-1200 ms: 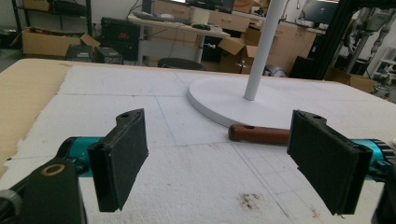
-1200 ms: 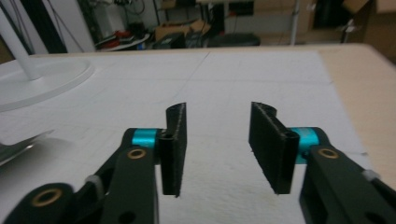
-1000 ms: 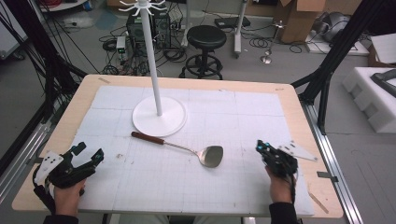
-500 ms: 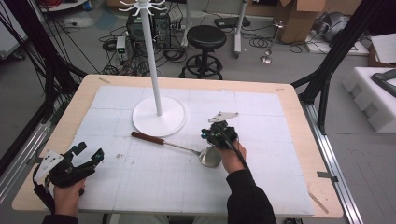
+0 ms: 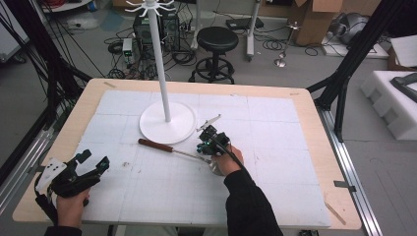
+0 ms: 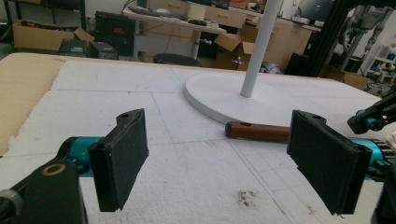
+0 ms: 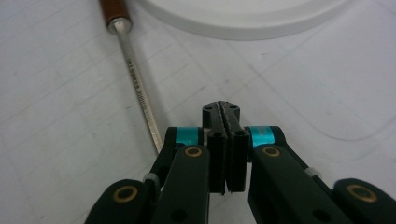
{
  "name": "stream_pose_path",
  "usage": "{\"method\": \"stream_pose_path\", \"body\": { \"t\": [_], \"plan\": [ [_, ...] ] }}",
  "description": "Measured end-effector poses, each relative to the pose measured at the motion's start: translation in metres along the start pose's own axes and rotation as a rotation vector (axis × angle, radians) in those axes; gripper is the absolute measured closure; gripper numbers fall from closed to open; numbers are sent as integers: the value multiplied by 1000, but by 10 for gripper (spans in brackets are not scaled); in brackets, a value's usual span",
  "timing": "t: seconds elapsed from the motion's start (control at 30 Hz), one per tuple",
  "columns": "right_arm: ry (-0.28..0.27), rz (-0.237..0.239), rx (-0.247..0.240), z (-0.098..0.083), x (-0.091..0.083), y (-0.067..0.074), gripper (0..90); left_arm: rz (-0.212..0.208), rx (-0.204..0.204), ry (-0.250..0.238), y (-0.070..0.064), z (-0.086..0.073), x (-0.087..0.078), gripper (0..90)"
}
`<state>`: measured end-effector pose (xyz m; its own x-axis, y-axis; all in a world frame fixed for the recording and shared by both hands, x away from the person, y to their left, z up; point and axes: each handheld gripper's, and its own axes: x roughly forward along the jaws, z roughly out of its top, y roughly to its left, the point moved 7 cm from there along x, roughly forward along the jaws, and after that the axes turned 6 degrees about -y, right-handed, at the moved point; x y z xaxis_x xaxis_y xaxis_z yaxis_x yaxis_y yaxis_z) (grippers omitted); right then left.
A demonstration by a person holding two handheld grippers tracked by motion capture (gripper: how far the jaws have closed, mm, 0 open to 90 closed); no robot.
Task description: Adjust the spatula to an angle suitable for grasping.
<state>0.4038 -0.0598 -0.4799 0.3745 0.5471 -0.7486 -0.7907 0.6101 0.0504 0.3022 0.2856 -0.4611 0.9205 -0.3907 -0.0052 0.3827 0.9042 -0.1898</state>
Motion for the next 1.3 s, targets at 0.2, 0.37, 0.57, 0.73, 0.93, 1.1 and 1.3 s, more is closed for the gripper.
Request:
{"method": "stream_pose_path", "body": {
  "t": [0.2, 0.37, 0.57, 0.73, 0.93, 1.1, 1.3],
  "plan": [
    [43, 51, -38, -5, 2, 9, 900, -2, 0, -1, 0, 0, 0, 207],
    [46, 88, -57, -10, -2, 18, 900, -2, -1, -1, 0, 0, 0, 207],
    [53, 127, -76, -18, -8, 29, 900, -2, -2, -1, 0, 0, 0, 207],
    [71, 155, -108, -23, -13, 40, 900, -2, -1, -1, 0, 0, 0, 208],
    [63, 204, -118, -33, -19, 51, 900, -2, 0, 0, 0, 0, 0, 209],
    [60, 228, -123, -38, -24, 57, 900, -3, 0, 1, 0, 0, 0, 214],
    [-47, 171, -68, -38, -42, 47, 900, -7, -3, 5, 0, 0, 0, 271]
  ]
}}
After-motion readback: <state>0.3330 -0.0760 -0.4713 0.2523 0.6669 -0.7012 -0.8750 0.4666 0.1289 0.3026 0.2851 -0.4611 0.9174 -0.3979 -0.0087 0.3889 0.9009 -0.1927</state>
